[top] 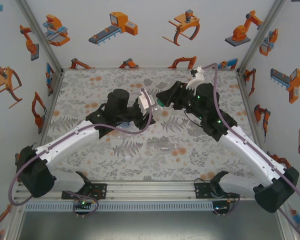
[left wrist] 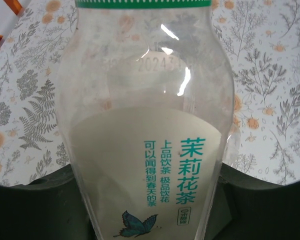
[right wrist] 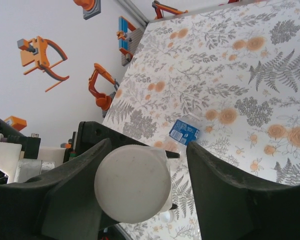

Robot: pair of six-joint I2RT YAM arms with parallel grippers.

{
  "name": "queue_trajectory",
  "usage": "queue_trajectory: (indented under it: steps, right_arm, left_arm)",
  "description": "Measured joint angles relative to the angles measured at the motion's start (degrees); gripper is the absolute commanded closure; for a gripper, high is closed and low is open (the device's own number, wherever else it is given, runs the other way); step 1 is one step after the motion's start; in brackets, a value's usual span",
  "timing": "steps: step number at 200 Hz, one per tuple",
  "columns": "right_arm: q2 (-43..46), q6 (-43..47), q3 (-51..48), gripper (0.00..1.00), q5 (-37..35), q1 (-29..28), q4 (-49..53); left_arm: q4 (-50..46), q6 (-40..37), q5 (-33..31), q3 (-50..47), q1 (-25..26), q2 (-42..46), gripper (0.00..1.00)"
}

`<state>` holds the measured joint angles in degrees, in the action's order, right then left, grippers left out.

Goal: Screw on the bottle caps

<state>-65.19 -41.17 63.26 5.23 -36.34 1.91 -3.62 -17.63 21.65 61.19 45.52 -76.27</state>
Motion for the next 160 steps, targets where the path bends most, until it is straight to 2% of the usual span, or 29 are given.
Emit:
queue_trajectory:
  steps: [8, 36, 54, 64, 71, 114, 160]
  right_arm:
    - [-0.26, -0.04, 0.04, 0.51, -0.2, 0.0, -0.37]
    - [-0.59, 0.2, 0.04, 0.61, -0.37, -0.02, -1.68]
    - [-0.7, 0.66, 0.04, 0.66, -0.42, 0.0, -2.4]
    - [-0.87, 0.85, 0.17, 0.68, -0.42, 0.0, -2.69]
    - [-1.03, 1.01, 0.26, 0.69, -0.39, 0.0, -2.82]
    - [-3.26, 4.31, 0.46, 0.73, -1.51, 0.11, -2.4]
    - [-8.13, 10.49, 3.43, 0.75, -3.21, 0.66, -1.31]
  left_arm:
    - [0.46, 1.01, -0.07, 0.0, 0.0, -0.35, 0.98]
    - [1.66, 3.15, -0.07, 0.0, 0.2, -0.96, 0.77]
    - [2.12, 3.74, -0.24, 0.0, 0.2, -0.96, 0.57]
    - [2.36, 3.89, -0.44, 0.0, 0.2, -0.96, 0.41]
    - [2.43, 3.91, -0.42, 0.0, 0.2, -0.96, 0.36]
    - [3.17, 4.33, 2.25, 0.37, -1.49, -0.52, 0.27]
    - [2.69, 8.0, 6.19, 0.57, -9.51, 1.62, 0.25]
